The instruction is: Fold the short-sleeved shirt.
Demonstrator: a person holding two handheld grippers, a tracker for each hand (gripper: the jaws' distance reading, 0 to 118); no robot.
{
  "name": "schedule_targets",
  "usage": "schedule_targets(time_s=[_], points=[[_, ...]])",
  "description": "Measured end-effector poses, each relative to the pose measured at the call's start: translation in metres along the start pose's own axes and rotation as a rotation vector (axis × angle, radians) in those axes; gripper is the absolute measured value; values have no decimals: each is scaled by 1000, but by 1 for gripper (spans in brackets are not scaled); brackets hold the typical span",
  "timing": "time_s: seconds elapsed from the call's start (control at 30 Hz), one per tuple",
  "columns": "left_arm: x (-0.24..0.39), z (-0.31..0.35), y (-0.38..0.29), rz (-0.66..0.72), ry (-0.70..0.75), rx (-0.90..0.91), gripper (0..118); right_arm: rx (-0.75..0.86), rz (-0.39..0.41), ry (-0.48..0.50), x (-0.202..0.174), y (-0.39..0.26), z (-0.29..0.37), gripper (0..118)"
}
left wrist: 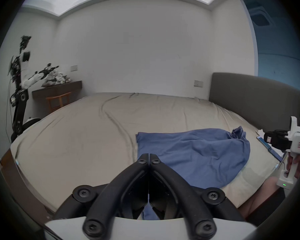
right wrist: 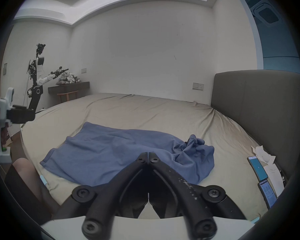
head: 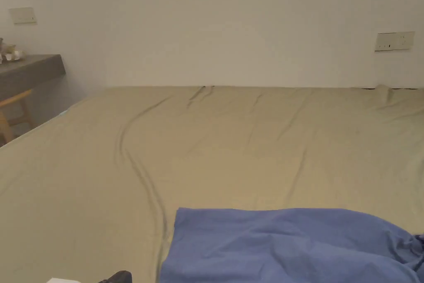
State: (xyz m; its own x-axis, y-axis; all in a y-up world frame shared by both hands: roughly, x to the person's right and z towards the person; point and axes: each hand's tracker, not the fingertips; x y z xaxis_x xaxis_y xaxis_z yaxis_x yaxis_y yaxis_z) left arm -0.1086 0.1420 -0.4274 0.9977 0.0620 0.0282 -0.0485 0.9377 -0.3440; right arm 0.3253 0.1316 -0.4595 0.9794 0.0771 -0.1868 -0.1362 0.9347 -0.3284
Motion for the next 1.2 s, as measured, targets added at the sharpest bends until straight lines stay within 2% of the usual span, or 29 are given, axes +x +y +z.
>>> schedule_targets(time_s=[0.13,0.3,0.43,0.53,0.63,0.73,0.77,0.8,0.83,0.87,0.9,0.93,0.97,1.0,1.1,1.17,1.2], points=[[2,1,-7,-118,-9,-4,0,26,-2,-18,2,-1,2,2],[3,-6,-1,-14,-37,16,0,24,-25,-40,10,-7,4,2],[13,-33,6,-42,-59,-12,0,8,-48,-39,18,-13,7,2],[18,-82,32,-30,-134,-27,0,-12,-71,-37,27,-15,6,2],[14,-163,63,-25,-144,-66,0,-16,-82,-48,33,-14,5,2],[1,-259,77,-40,-140,-169,0,-15,-94,-50,38,-12,4,2],[-5,-291,78,-5,-89,-237,0,-14,-96,-54,39,-12,5,2],[-13,-321,79,-6,-107,-354,3,-16,-96,-59,40,-10,4,2],[-21,-339,77,31,-128,-425,21,-20,-98,-64,42,-10,3,2],[-29,-351,74,97,-122,-431,54,-26,-98,-70,44,-11,2,2],[-33,-362,72,110,-148,-490,101,-33,-98,-74,46,-11,0,2],[-36,-373,69,114,-168,-548,118,-37,-98,-79,47,-11,-1,2],[-39,-381,65,118,-178,-600,117,-43,-104,-85,49,-12,-3,2],[-43,-387,65,127,-169,-571,110,-51,-115,-86,51,-13,-4,2],[-43,-393,50,155,-76,-588,105,-69,-132,-87,53,-14,-8,2],[-37,-397,35,152,-92,-621,78,-76,-126,-91,53,-15,-9,2],[-30,-396,31,93,-85,-631,53,-78,-113,-97,54,-17,-9,2]])
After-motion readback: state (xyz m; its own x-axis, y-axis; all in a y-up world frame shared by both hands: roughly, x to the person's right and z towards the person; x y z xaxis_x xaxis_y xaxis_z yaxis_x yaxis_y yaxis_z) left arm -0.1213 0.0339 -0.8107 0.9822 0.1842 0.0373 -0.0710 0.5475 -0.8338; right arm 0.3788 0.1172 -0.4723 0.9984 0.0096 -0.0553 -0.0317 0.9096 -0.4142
